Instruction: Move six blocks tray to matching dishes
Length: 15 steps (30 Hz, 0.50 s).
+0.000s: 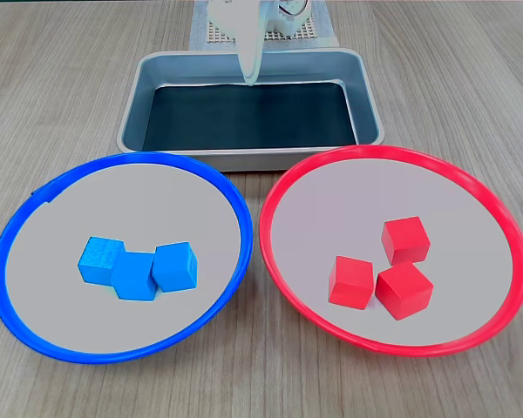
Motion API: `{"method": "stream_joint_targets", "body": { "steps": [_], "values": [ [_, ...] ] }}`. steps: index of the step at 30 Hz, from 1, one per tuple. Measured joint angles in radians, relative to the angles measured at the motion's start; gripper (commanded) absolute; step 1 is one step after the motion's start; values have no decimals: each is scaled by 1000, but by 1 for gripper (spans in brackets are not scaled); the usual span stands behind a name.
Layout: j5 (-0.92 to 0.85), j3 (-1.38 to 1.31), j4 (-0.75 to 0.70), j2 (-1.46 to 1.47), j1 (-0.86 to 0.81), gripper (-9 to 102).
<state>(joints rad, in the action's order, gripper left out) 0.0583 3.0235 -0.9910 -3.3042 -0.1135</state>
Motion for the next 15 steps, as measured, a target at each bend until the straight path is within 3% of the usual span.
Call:
{"method": "stream_joint_targets", "body": {
  "steps": [15],
  "values": [
    [11,0,-3,0,-9,0]
  ]
}}
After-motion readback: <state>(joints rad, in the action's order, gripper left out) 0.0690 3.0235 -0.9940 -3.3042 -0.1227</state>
